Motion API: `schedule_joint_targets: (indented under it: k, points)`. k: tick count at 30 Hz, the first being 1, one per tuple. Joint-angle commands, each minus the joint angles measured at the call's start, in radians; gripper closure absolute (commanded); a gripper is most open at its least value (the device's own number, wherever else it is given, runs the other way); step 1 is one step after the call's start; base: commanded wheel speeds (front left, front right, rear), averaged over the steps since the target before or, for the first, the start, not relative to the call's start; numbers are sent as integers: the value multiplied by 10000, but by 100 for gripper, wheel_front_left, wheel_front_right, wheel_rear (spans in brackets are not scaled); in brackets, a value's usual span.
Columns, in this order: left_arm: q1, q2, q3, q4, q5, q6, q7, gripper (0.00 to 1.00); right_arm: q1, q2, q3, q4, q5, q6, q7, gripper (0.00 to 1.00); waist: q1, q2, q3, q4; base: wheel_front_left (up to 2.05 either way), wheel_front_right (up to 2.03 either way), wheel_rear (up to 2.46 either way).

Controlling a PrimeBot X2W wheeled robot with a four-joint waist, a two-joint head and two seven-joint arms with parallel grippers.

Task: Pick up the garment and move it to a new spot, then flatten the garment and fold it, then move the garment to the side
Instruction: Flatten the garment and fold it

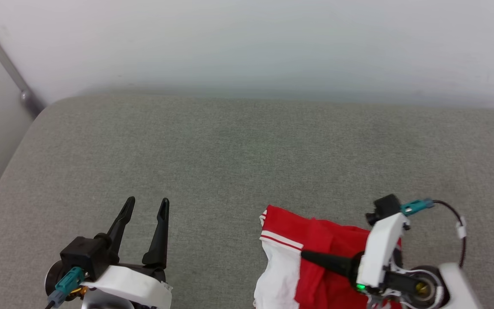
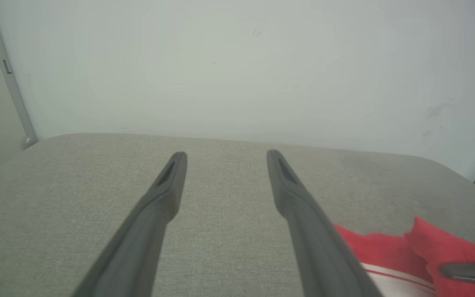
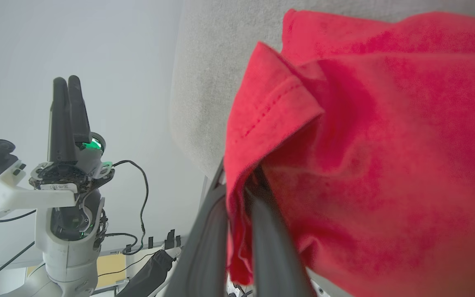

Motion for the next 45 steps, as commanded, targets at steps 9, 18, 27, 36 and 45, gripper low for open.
schedule_joint_targets:
  k: [9, 18, 27, 36, 45]
  points:
    - [-191, -78, -10, 188, -92, -44, -23, 0, -807, 19, 2176, 1196, 68, -3, -2036, 0, 0, 0, 158, 253, 0, 0, 0]
    - [-21, -165, -3, 459, -179, -13, -117, 0, -873, -1082, 2897, -42, -1525, -4, -4106, 0, 0, 0, -63, 38, 0, 0, 0]
    - [176, -214, 164, 679, -254, 89, -222, 0, 370, -2035, 327, -719, -6070, -4, -6954, 0, 0, 0, -343, -382, 0, 0, 0]
    - [523, -274, 458, 765, -138, 256, -363, 0, 2145, -1569, -1542, -3089, -7965, -4, -9113, 0, 0, 0, -556, -628, 0, 0, 0]
    - [891, -407, 461, 782, -95, 308, -391, 0, 3370, -897, -1122, -4129, -8099, -4, -9561, 0, 0, 0, -848, -587, 0, 0, 0]
